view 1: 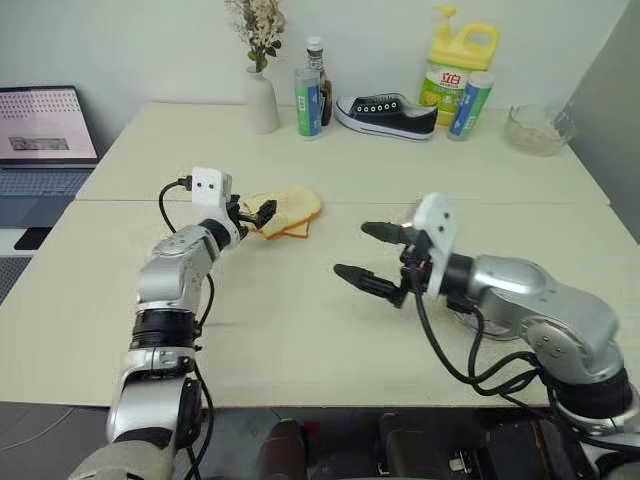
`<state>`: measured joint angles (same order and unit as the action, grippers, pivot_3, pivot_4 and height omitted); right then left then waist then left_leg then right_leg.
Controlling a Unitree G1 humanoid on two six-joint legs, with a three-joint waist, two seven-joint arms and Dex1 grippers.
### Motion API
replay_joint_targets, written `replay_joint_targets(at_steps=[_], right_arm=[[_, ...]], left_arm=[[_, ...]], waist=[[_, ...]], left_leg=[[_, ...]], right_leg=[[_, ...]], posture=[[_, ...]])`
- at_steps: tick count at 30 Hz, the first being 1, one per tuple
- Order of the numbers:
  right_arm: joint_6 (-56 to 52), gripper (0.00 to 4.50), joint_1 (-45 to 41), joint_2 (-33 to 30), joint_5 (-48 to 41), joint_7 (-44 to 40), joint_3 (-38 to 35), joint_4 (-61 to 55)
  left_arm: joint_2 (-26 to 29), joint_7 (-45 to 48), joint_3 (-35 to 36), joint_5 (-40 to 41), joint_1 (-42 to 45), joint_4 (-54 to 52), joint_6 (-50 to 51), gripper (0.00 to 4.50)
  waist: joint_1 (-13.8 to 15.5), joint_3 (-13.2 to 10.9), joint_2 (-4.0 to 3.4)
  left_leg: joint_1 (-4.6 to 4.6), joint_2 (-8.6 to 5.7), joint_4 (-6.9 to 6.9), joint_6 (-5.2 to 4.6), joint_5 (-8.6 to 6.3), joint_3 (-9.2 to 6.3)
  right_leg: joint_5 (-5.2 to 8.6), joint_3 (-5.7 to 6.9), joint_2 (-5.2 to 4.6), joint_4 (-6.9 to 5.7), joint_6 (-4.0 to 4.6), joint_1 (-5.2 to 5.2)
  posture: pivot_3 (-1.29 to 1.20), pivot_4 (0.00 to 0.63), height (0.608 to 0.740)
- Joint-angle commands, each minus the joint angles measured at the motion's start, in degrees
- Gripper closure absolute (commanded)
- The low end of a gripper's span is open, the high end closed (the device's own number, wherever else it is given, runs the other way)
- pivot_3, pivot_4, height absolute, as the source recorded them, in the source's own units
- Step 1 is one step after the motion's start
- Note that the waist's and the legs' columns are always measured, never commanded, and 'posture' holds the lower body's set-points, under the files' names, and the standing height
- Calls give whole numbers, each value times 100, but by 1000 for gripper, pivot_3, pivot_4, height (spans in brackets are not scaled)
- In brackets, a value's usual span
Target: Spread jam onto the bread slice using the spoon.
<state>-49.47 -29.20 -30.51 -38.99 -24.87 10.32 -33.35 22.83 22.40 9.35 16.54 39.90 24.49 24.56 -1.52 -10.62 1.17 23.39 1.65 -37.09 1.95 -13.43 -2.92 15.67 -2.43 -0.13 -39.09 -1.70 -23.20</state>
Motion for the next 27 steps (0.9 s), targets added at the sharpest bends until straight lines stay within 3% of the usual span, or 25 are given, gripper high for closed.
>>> replay_joint_targets(at_steps=[1, 9, 16, 27], right_arm=[[261, 60, -207, 205, 342, 8, 67, 199], [371, 60, -224, 379, 677, -122, 26, 406], [251, 60, -189, 472, 666, -90, -104, 351], [109, 60, -121, 492, 660, -10, -273, 215]], left_arm=[[-112, -129, 114, -138, 356, 743, -559, 0], [-369, -3, 51, -261, 1057, 2211, -1249, 0], [-394, 139, -4, -422, 1445, 2947, -1201, 0], [-258, -314, 166, -460, 1524, 2742, -1279, 0]], waist=[[1, 0, 0], [1, 0, 0], [-8, 0, 0], [-10, 0, 1]], left_leg=[[1, 0, 1, 0, 0, -1], [4, -4, 2, 0, 0, -3], [3, -4, 4, 0, 0, -6], [3, -4, 3, 0, 0, -8]], right_leg=[[-1, 2, 0, 0, 2, -1], [-2, 7, -3, 1, 3, -2], [-2, 11, -2, -1, 3, -2], [-2, 10, -2, -3, 3, -2]], posture=[[0, 150, 740], [0, 150, 740], [0, 150, 740], [0, 150, 740]])
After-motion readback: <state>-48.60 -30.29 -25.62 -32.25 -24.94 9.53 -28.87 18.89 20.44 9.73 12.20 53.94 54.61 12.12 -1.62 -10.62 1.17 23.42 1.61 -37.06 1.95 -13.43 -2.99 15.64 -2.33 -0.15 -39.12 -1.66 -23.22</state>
